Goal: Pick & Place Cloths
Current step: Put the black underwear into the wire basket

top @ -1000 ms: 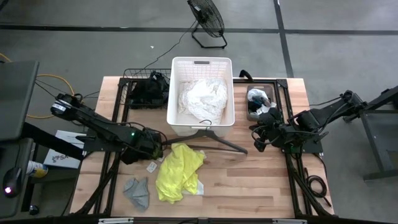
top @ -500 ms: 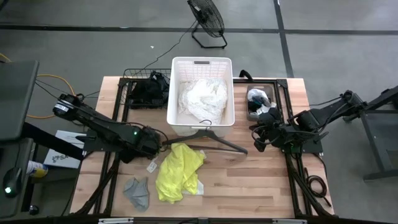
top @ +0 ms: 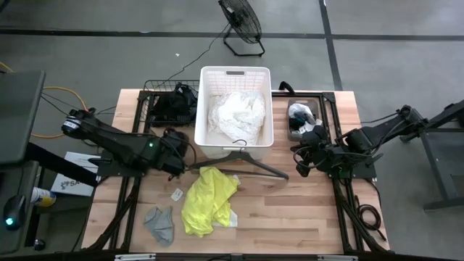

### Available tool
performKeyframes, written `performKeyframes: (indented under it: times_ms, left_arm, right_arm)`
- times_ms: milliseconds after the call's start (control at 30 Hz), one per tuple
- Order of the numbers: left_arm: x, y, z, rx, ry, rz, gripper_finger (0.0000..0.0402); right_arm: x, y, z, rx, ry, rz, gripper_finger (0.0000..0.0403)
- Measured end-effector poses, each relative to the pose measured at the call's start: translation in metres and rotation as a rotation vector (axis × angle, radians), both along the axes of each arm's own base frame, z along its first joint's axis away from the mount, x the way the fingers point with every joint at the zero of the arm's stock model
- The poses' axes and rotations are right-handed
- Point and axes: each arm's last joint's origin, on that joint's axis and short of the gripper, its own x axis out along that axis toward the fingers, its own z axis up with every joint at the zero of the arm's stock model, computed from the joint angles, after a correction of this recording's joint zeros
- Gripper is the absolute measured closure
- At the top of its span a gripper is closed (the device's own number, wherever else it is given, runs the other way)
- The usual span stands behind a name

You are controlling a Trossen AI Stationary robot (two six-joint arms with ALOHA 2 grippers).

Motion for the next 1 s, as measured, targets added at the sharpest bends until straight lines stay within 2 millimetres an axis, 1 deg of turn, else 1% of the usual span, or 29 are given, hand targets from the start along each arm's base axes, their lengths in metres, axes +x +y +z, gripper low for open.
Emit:
performKeyframes:
  times_ms: [100, 300, 467, 633, 800, 900, 1000]
  left_arm:
    - [-0.001, 0.002, 0.022, 0.056, -0.032, -0.013, 0.0380]
    - [0.003, 0.008, 0.061, 0.175, -0.140, -0.130, 0.0380]
    - [0.006, 0.023, 0.082, 0.275, -0.166, -0.135, 0.0380]
    - [0.007, 0.048, 0.091, 0.345, -0.119, -0.083, 0.0380]
    - [0.006, 0.077, 0.094, 0.387, -0.051, 0.008, 0.0380]
    - [0.006, 0.094, 0.095, 0.407, -0.023, 0.045, 0.0380]
    - [0.010, 0.107, 0.097, 0.428, -0.026, 0.043, 0.0380]
  right_arm:
    - [0.000, 0.000, 0.000, -0.001, -0.001, -0.001, 0.0400]
    - [0.000, 0.000, 0.000, -0.003, -0.001, -0.002, 0.0400]
    - [0.000, 0.000, 0.000, -0.004, 0.000, -0.002, 0.0400]
    - [0.000, 0.000, 0.000, -0.007, 0.001, 0.001, 0.0400]
    - [0.000, 0.000, 0.000, -0.008, 0.002, 0.001, 0.0400]
    - [0.000, -0.001, -0.007, -0.024, 0.014, -0.005, 0.0400]
    - [-0.002, -0.001, -0.018, -0.027, 0.036, -0.024, 0.0400]
